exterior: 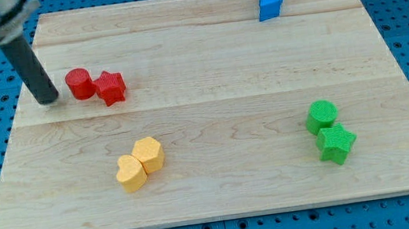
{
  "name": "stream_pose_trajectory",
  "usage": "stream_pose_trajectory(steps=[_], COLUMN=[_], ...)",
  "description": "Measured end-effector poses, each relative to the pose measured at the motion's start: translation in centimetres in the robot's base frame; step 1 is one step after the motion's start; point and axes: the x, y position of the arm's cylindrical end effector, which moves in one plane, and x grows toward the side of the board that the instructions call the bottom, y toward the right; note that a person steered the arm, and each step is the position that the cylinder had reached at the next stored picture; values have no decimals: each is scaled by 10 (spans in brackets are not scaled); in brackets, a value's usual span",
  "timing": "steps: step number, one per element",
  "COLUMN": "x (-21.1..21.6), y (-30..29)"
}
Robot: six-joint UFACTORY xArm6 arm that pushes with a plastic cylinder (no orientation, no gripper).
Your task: Move the yellow heart to the left center of the board
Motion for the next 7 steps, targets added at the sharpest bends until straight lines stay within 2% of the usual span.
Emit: stream_pose_trajectory(steps=[1,2,3,4,5,6,7], x=[5,68,76,138,185,214,221], y=[48,140,140,183,193,192,257])
